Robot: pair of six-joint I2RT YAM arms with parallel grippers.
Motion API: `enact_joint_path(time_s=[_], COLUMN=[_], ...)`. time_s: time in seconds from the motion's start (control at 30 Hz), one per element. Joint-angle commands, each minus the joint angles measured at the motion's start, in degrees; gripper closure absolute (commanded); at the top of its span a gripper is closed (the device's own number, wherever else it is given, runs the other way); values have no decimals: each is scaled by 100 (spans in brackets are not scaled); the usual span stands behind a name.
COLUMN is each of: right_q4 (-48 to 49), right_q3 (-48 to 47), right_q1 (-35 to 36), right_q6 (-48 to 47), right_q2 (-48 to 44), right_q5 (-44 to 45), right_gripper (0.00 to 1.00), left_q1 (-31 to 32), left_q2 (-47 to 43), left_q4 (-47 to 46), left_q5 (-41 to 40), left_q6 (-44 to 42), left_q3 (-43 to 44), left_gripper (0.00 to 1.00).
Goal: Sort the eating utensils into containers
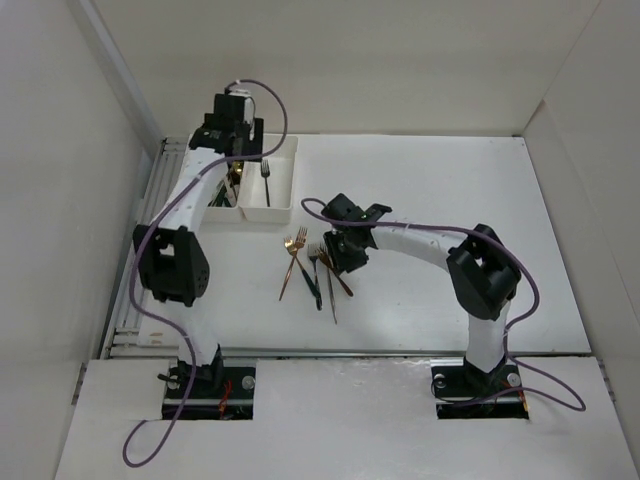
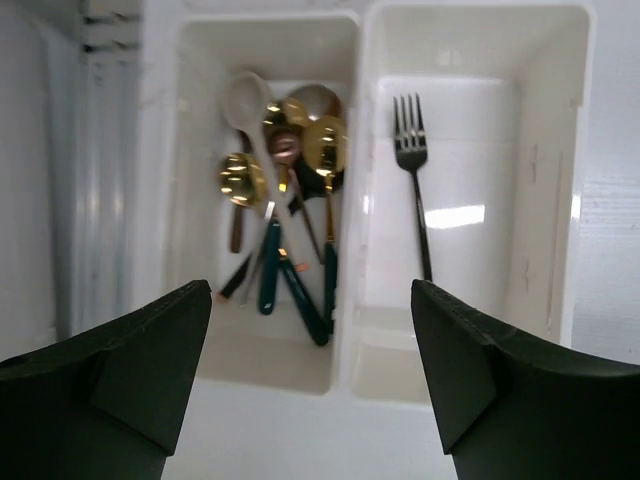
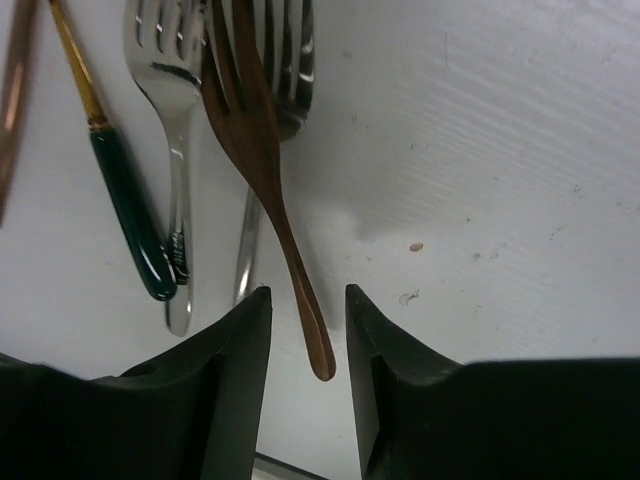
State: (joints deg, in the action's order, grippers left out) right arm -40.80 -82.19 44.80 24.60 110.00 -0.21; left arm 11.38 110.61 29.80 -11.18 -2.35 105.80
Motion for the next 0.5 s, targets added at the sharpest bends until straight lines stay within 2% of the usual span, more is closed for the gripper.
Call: enact_joint_path(time_s=[0.0, 0.1, 0.3, 0.4, 0.47], right_q4=[396, 397, 607, 731, 512], right_q3=[317, 432, 704, 705, 381], right_q1=[82, 82, 196, 249, 363], right_q6=[-113, -113, -43, 62, 115], right_q2=[-409, -409, -356, -128, 239], right_q5=[-85, -32, 82, 300, 564], right_gripper=[59, 62, 60, 58, 58], left_q1=[-144, -144, -267, -416, -470], left_q2=[-1031, -1453, -2253, -2614, -2772], left_q4=[-107, 95, 219, 219, 219], left_q5=[-297, -297, -359, -499, -551], left_q6=[-204, -144, -143, -82, -20], left_q3=[-261, -507, -1191, -1473, -1728], left_gripper=[21, 20, 20, 20, 20])
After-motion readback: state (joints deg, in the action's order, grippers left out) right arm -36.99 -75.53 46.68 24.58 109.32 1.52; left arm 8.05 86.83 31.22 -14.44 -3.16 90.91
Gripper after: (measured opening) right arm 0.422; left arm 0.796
